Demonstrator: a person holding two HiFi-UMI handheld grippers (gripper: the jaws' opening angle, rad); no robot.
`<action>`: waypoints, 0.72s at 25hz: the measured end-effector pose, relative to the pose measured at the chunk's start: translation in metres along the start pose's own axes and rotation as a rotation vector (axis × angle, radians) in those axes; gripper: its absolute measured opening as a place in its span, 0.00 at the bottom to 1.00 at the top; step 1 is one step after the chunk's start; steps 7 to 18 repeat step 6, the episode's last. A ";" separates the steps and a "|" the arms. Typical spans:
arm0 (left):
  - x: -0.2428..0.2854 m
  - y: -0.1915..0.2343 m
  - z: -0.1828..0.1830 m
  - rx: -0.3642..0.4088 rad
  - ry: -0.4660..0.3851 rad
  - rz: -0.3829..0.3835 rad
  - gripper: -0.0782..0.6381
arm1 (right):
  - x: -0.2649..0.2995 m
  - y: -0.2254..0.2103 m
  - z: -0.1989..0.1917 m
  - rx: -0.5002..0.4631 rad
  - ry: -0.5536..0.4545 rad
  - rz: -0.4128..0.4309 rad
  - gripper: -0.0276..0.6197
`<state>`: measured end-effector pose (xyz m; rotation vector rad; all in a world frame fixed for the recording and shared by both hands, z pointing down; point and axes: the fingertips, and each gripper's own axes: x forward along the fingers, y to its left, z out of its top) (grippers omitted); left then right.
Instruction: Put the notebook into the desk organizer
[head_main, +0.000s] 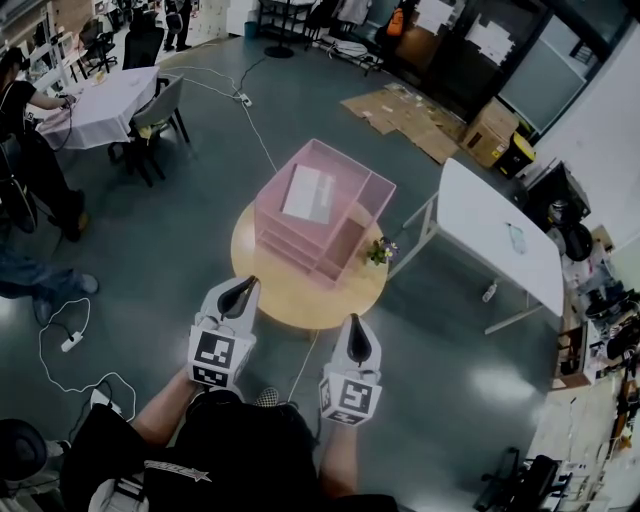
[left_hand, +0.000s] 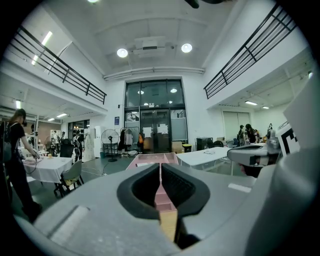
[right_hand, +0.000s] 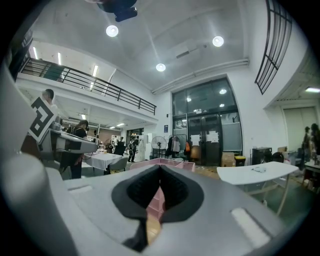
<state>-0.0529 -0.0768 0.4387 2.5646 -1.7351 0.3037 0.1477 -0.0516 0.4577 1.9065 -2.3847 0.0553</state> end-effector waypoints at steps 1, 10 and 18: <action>0.000 0.000 0.000 0.000 0.000 0.000 0.14 | 0.000 0.000 0.000 -0.001 0.000 0.000 0.05; 0.002 0.002 0.000 0.004 0.000 -0.001 0.14 | 0.002 0.001 0.001 -0.004 -0.002 -0.001 0.05; 0.002 0.002 0.000 0.004 0.000 -0.001 0.14 | 0.002 0.001 0.001 -0.004 -0.002 -0.001 0.05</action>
